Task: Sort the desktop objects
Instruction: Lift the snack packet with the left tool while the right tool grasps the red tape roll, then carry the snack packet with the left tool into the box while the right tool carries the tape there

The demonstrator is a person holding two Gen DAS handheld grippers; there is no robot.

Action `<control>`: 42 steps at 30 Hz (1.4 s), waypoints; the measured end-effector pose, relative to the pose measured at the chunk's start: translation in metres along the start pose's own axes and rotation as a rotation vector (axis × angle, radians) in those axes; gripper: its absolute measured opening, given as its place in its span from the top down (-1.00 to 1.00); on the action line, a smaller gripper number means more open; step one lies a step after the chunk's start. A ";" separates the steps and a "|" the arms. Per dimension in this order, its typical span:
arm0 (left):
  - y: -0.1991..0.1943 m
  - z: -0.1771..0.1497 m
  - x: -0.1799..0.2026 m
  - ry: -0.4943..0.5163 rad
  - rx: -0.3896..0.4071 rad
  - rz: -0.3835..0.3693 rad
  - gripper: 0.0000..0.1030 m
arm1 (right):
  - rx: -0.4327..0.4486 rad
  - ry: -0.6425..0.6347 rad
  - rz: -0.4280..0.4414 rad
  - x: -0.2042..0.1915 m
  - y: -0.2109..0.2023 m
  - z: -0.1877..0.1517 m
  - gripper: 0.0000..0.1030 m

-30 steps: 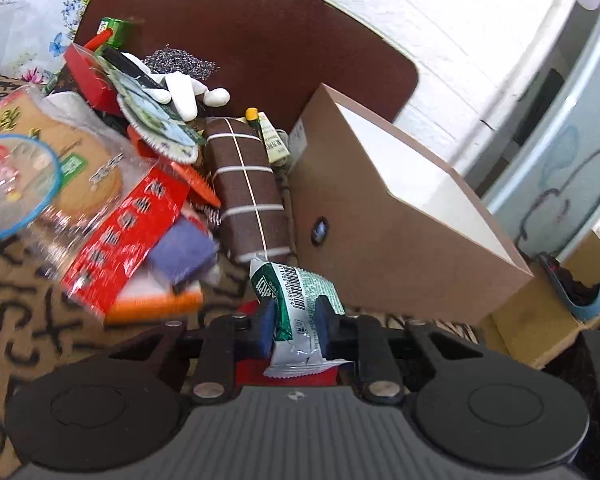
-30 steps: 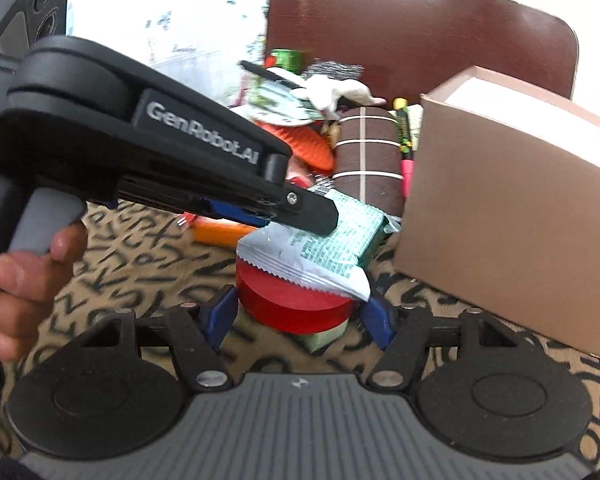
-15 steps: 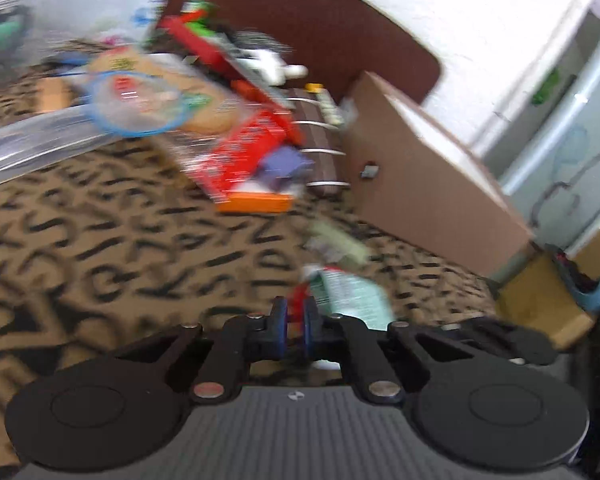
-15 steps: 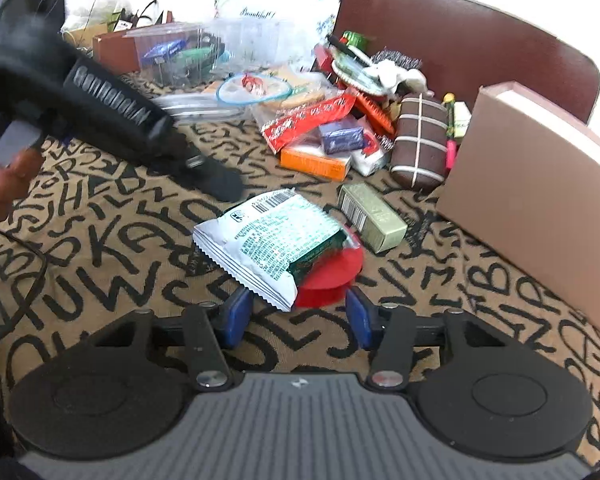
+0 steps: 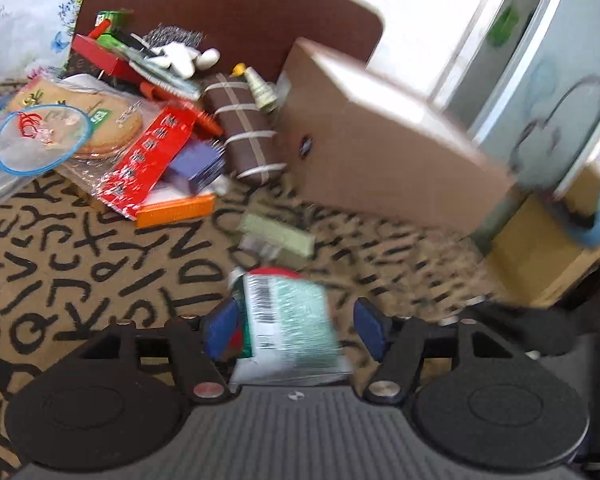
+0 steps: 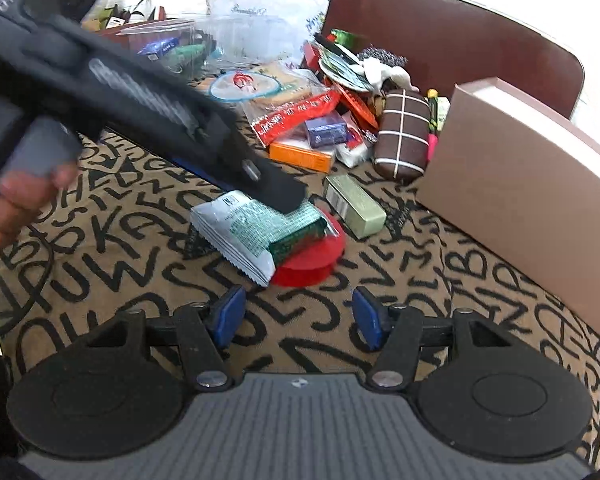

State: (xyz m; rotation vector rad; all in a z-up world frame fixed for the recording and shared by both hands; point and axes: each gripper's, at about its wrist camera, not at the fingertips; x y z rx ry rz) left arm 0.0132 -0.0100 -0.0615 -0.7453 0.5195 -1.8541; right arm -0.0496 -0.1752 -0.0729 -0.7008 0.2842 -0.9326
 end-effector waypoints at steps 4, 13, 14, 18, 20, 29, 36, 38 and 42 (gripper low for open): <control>-0.002 -0.005 -0.023 -0.094 -0.010 -0.004 0.01 | 0.004 -0.002 -0.002 0.002 0.000 0.001 -0.13; -0.022 -0.015 -0.068 -0.204 -0.009 0.135 0.01 | 0.041 0.080 -0.024 0.019 0.009 0.017 -0.12; -0.023 -0.014 -0.067 -0.201 -0.008 0.135 -0.07 | 0.037 0.090 -0.027 0.020 0.012 0.020 -0.11; -0.018 -0.012 -0.056 -0.149 -0.015 0.140 -0.23 | 0.018 0.119 -0.026 0.025 0.028 0.030 -0.03; -0.016 -0.013 -0.053 -0.123 -0.016 0.143 -0.22 | 0.018 0.116 -0.021 0.025 0.033 0.034 0.03; -0.012 -0.017 -0.050 -0.098 -0.007 0.148 -0.17 | -0.094 0.148 0.010 0.031 0.064 0.047 0.28; -0.008 -0.017 -0.049 -0.074 0.005 0.161 -0.05 | -0.127 0.191 0.065 0.038 0.073 0.048 0.38; -0.009 -0.018 -0.047 -0.052 0.008 0.168 -0.02 | -0.126 0.164 0.050 0.034 0.069 0.047 0.44; -0.008 -0.019 -0.045 -0.041 0.010 0.176 -0.03 | -0.111 0.194 0.058 0.037 0.065 0.042 0.46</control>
Point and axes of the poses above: each gripper's, at about its wrist camera, not at the fingertips, and y roughly the way its jaws point, x to its right, z to its top, and after that the axes turned 5 degrees about z, right-handed
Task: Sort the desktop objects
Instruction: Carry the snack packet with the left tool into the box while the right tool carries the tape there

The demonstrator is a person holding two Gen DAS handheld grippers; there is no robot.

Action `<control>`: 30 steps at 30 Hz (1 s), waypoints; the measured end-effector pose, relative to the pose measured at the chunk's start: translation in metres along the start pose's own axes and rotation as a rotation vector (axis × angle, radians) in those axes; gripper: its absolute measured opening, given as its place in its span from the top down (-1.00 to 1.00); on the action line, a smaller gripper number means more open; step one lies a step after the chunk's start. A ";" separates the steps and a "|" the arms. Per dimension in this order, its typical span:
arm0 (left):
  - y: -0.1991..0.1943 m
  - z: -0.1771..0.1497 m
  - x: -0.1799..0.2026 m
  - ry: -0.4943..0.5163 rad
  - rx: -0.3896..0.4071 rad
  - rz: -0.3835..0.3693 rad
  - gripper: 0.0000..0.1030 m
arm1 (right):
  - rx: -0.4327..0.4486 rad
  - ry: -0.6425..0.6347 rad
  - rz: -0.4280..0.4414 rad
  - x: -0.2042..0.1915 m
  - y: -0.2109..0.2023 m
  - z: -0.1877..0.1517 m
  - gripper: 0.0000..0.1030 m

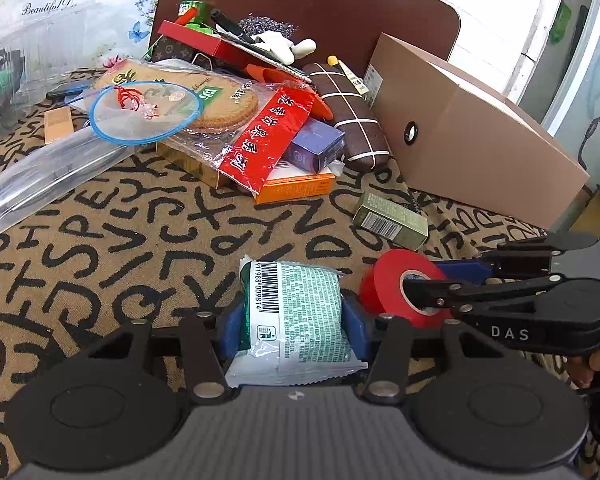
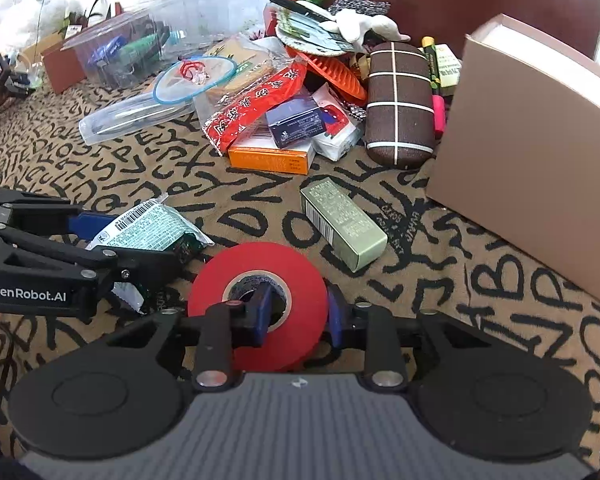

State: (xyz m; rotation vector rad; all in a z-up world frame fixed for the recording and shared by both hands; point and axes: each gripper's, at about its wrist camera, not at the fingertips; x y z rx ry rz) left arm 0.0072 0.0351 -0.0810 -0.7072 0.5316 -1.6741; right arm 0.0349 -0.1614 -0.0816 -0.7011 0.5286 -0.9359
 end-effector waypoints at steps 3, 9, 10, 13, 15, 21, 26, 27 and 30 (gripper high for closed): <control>0.002 -0.001 0.004 0.012 0.008 0.017 -0.07 | 0.009 0.037 0.013 0.004 0.001 -0.001 0.43; -0.002 -0.001 0.012 0.029 0.000 0.034 -0.01 | 0.049 0.040 -0.001 0.002 -0.004 -0.006 0.47; -0.005 -0.001 0.013 0.023 -0.004 0.029 -0.01 | 0.063 0.048 -0.005 0.002 -0.007 -0.008 0.49; -0.012 0.000 0.016 0.018 -0.003 0.005 -0.01 | 0.102 0.067 -0.003 0.005 -0.022 -0.014 0.53; -0.016 0.003 0.019 0.015 0.005 -0.015 -0.01 | 0.112 0.071 0.004 0.008 -0.031 -0.018 0.54; -0.032 0.028 0.037 0.036 0.056 -0.112 -0.01 | 0.165 0.081 -0.019 0.021 -0.065 -0.026 0.54; -0.043 0.067 0.062 0.100 0.124 -0.195 -0.01 | 0.268 0.072 -0.083 0.043 -0.111 -0.012 0.54; -0.045 0.077 0.067 0.107 0.138 -0.215 -0.01 | 0.286 0.069 -0.096 0.047 -0.119 -0.008 0.54; -0.046 0.106 0.085 0.123 0.171 -0.268 -0.02 | 0.331 0.048 -0.150 0.062 -0.143 0.007 0.54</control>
Point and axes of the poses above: each gripper's, at about its wrist camera, not at the fingertips, and y roughly the way its jaws point, x to its right, z to its top, and after that the axes turned 5 degrees about z, right-handed
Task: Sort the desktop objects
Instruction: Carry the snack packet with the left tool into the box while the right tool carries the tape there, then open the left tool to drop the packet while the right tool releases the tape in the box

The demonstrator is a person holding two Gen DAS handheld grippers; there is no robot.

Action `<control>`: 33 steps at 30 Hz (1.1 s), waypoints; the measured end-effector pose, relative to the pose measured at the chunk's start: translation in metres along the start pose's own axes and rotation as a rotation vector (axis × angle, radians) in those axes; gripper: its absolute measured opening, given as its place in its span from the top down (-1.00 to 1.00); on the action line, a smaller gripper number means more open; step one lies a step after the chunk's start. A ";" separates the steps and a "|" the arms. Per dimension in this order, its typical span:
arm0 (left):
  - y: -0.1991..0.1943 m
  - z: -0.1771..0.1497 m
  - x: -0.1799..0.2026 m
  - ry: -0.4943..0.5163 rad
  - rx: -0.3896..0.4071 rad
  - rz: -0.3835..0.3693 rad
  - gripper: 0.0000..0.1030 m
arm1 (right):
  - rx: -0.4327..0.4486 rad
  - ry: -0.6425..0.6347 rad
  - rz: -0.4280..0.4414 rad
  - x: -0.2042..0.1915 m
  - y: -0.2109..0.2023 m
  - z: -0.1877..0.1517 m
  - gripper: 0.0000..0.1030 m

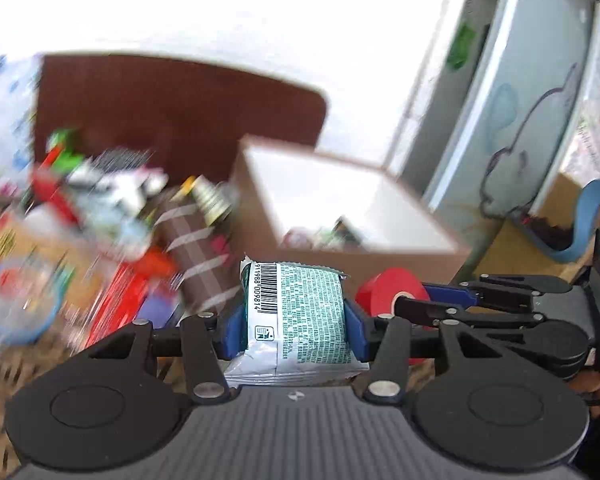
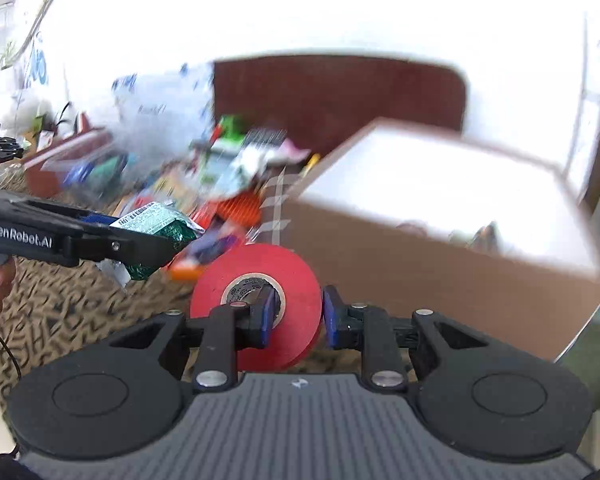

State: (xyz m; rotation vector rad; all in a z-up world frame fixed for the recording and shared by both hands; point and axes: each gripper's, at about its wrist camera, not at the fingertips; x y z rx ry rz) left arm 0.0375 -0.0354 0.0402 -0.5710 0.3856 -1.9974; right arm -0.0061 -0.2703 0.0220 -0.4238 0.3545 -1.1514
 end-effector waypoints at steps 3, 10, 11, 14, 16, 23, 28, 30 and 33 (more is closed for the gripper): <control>0.015 0.032 0.015 0.029 0.032 -0.008 -0.02 | 0.029 -0.023 -0.053 0.018 -0.007 0.025 0.54; 0.077 0.096 0.035 0.017 0.036 0.028 -0.02 | -0.014 -0.013 -0.179 0.078 0.019 0.075 0.53; 0.087 0.100 0.037 0.025 0.034 0.038 -0.02 | -0.034 0.003 -0.191 0.090 0.027 0.081 0.53; 0.125 0.112 0.039 0.018 0.011 0.073 -0.02 | -0.098 0.062 -0.215 0.118 0.056 0.092 0.53; 0.148 0.117 0.038 0.005 -0.018 0.085 -0.02 | -0.148 0.102 -0.225 0.135 0.079 0.096 0.53; 0.213 0.119 0.038 0.002 -0.091 0.113 -0.02 | -0.308 0.162 -0.262 0.176 0.151 0.095 0.53; 0.243 0.118 0.032 0.006 -0.119 0.138 -0.02 | -0.382 0.198 -0.269 0.199 0.185 0.095 0.53; 0.251 0.118 0.029 0.006 -0.124 0.154 -0.02 | -0.406 0.217 -0.265 0.207 0.194 0.097 0.53; 0.256 0.121 0.029 0.026 -0.125 0.169 -0.02 | -0.429 0.252 -0.259 0.217 0.205 0.098 0.53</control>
Point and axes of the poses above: each gripper's, at about its wrist camera, not at the fingertips, and y roughly the way its jaws point, x to its right, z to its top, and after that the axes turned 5 degrees about z, right-handed
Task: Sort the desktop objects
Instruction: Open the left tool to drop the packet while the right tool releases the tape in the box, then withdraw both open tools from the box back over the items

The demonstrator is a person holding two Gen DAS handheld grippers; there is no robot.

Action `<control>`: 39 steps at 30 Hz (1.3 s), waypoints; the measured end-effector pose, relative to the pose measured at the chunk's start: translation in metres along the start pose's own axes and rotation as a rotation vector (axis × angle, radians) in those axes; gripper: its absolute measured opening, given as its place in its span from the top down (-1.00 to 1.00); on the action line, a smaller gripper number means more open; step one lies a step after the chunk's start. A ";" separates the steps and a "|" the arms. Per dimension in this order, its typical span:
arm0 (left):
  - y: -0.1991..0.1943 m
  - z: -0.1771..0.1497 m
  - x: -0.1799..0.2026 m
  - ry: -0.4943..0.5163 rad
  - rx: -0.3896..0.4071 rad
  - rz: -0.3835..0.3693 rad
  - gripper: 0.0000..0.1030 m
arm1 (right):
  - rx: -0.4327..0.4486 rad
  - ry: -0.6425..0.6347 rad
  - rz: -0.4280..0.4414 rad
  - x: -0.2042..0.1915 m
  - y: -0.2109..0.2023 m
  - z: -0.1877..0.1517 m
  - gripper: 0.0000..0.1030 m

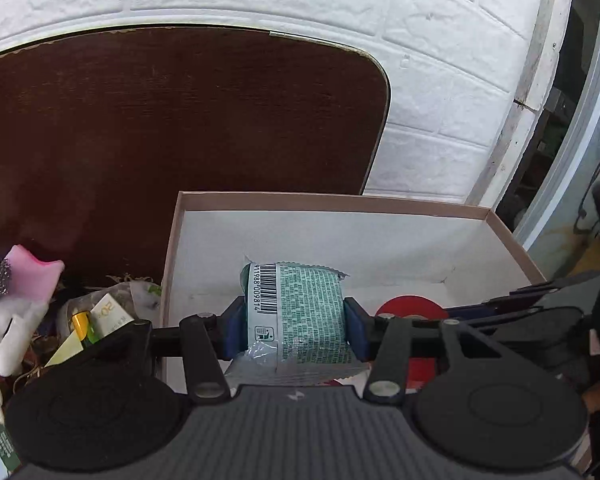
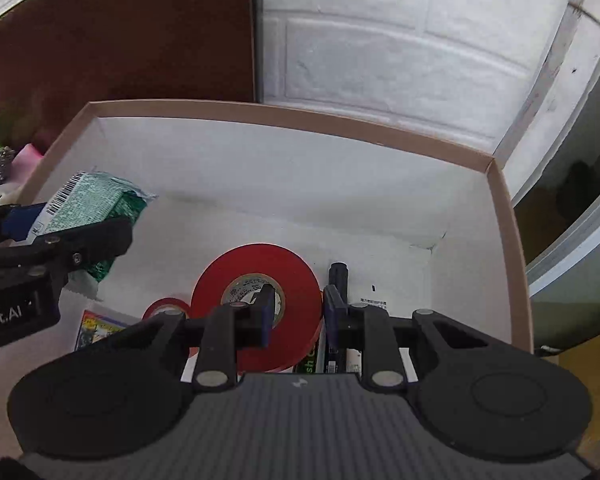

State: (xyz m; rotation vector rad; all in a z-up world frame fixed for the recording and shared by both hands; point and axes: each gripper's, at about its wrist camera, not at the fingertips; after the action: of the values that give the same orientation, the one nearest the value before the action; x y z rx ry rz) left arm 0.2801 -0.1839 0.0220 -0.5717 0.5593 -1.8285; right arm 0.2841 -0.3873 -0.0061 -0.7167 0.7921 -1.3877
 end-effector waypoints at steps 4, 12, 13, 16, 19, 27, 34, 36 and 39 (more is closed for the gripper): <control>0.001 0.004 -0.001 -0.009 0.005 0.001 -0.01 | -0.019 0.041 0.010 0.004 0.010 0.006 0.52; -0.010 0.006 -0.012 -0.110 0.015 -0.087 -0.82 | 0.029 0.090 0.063 0.005 -0.001 0.005 -0.11; -0.011 0.006 -0.012 -0.118 0.008 -0.092 -0.82 | 0.033 0.090 0.065 0.005 -0.003 0.005 -0.11; -0.018 0.004 -0.013 -0.128 0.010 -0.101 -0.82 | 0.043 0.105 0.072 0.004 -0.012 0.001 -0.20; -0.030 0.000 -0.012 -0.108 0.020 -0.100 -0.82 | 0.057 0.101 0.062 0.002 -0.021 -0.004 -0.58; -0.074 -0.014 -0.004 -0.064 0.078 -0.110 -0.82 | 0.105 0.050 0.050 -0.018 -0.061 -0.025 -0.69; -0.128 -0.032 0.000 -0.060 0.115 -0.102 -0.82 | 0.180 0.019 0.040 -0.038 -0.112 -0.054 -0.73; -0.144 -0.039 0.001 -0.052 0.124 -0.098 -0.82 | 0.201 0.013 0.046 -0.044 -0.126 -0.066 -0.73; -0.168 -0.052 0.003 -0.025 0.146 -0.077 -0.82 | 0.232 0.000 0.035 -0.056 -0.144 -0.083 -0.74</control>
State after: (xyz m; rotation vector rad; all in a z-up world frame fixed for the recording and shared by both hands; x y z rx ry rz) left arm 0.1255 -0.1304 0.0868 -0.5232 0.3880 -1.9144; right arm 0.1338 -0.3390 0.0702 -0.5201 0.6277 -1.4196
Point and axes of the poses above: each gripper's, at about its wrist camera, not at the fingertips, and y roughly the way its jaws point, x to its right, z to its top, and after that the axes turned 5 degrees about z, right-handed
